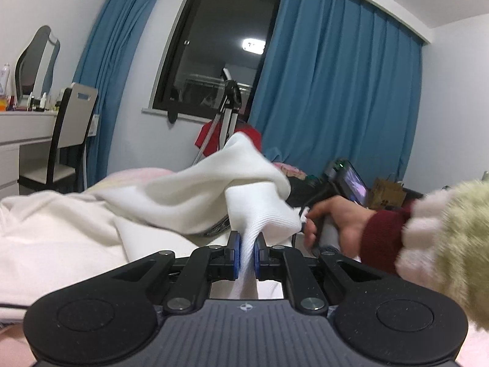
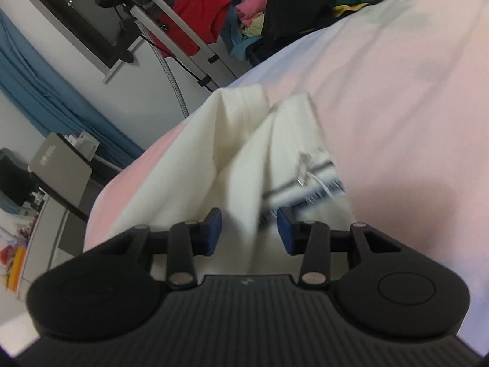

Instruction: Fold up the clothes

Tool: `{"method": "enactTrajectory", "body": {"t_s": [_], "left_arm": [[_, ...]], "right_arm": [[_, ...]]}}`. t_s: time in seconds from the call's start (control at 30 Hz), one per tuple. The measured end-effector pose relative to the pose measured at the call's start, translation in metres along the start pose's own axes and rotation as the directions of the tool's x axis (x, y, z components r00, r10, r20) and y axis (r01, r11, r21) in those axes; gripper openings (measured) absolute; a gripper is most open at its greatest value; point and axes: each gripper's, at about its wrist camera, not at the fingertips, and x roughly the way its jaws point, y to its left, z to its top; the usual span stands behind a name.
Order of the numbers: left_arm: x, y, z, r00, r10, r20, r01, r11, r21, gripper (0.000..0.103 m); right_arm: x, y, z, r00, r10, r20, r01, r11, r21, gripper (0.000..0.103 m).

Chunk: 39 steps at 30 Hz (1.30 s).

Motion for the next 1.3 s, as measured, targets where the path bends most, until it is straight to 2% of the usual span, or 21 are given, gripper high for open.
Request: {"method": "enactTrajectory", "body": {"t_s": [0.03, 0.07, 0.1, 0.13, 0.23, 0.3, 0.43, 0.53, 0.63, 0.7, 0.83, 0.9, 1.0, 1.07, 1.13, 1.17, 1.23, 1.3], "left_arm": [[0.003, 0.002, -0.002, 1.000, -0.002, -0.001, 0.002, 1.000, -0.006, 0.009], [0.006, 0.002, -0.004, 1.000, -0.002, -0.001, 0.002, 1.000, -0.007, 0.009], [0.008, 0.001, -0.004, 1.000, -0.001, 0.001, 0.001, 1.000, -0.003, 0.009], [0.008, 0.002, -0.005, 1.000, -0.003, 0.008, 0.003, 1.000, -0.004, 0.010], [0.011, 0.009, -0.008, 0.999, -0.017, 0.038, 0.019, 0.999, -0.041, 0.010], [0.016, 0.013, -0.003, 0.999, -0.005, 0.040, 0.008, 0.997, -0.072, 0.011], [0.011, 0.010, 0.004, 0.997, -0.024, 0.071, 0.031, 0.994, -0.104, 0.014], [0.002, 0.005, 0.010, 0.995, -0.050, 0.092, 0.061, 0.990, -0.127, 0.023], [-0.004, 0.003, 0.013, 0.991, -0.080, 0.105, 0.095, 0.984, -0.151, 0.038], [-0.007, 0.004, 0.013, 0.989, -0.099, 0.107, 0.116, 0.979, -0.169, 0.042], [-0.011, 0.001, 0.012, 0.987, -0.135, 0.084, 0.149, 0.970, -0.190, 0.052], [-0.010, -0.001, 0.009, 0.988, -0.144, 0.058, 0.153, 0.969, -0.196, 0.054], [-0.006, -0.001, 0.005, 0.988, -0.156, 0.005, 0.153, 0.964, -0.220, 0.055], [-0.003, 0.003, 0.002, 0.986, -0.163, -0.028, 0.151, 0.957, -0.247, 0.057], [-0.002, 0.007, 0.000, 0.985, -0.161, -0.055, 0.140, 0.952, -0.274, 0.057], [-0.003, 0.009, -0.001, 0.985, -0.158, -0.067, 0.133, 0.949, -0.285, 0.057], [-0.006, 0.012, -0.001, 0.985, -0.148, -0.087, 0.117, 0.948, -0.295, 0.057], [-0.012, 0.014, -0.001, 0.986, -0.130, -0.104, 0.095, 0.951, -0.293, 0.057]], "right_arm": [[0.007, 0.002, 0.004, 1.000, 0.022, -0.003, -0.022, 1.000, 0.006, 0.043], [0.013, 0.004, 0.007, 0.999, 0.044, -0.006, -0.044, 0.999, 0.011, 0.035], [0.018, 0.008, 0.011, 0.999, 0.045, 0.000, -0.045, 0.999, -0.001, 0.024], [0.021, 0.013, 0.014, 1.000, 0.024, -0.001, -0.024, 1.000, -0.019, 0.007], [0.008, 0.032, 0.020, 0.997, -0.026, 0.079, 0.032, 0.996, -0.081, 0.006], [-0.008, 0.040, 0.027, 0.991, -0.024, 0.134, 0.038, 0.994, -0.103, 0.005], [-0.065, 0.043, 0.049, 0.968, -0.057, 0.246, 0.090, 0.988, -0.125, 0.005], [-0.121, 0.034, 0.067, 0.937, -0.070, 0.341, 0.120, 0.985, -0.127, 0.005], [-0.183, 0.021, 0.083, 0.897, -0.055, 0.438, 0.133, 0.980, -0.148, 0.005], [-0.228, 0.006, 0.091, 0.867, -0.053, 0.496, 0.140, 0.980, -0.139, 0.005], [-0.316, -0.042, 0.084, 0.794, -0.052, 0.606, 0.121, 0.990, -0.073, 0.005], [-0.347, -0.075, 0.071, 0.776, -0.087, 0.624, 0.134, 0.991, -0.029, 0.005], [-0.376, -0.135, 0.039, 0.786, -0.158, 0.598, 0.152, 0.986, 0.062, 0.006], [-0.382, -0.176, 0.011, 0.803, -0.213, 0.556, 0.170, 0.977, 0.128, 0.006], [-0.383, -0.219, -0.016, 0.843, -0.253, 0.475, 0.153, 0.959, 0.239, 0.006], [-0.382, -0.235, -0.027, 0.856, -0.264, 0.444, 0.137, 0.945, 0.298, 0.006], [-0.381, -0.268, -0.051, 0.892, -0.270, 0.363, 0.104, 0.904, 0.415, 0.006], [-0.378, -0.283, -0.071, 0.915, -0.256, 0.311, 0.082, 0.874, 0.478, 0.006]]}}
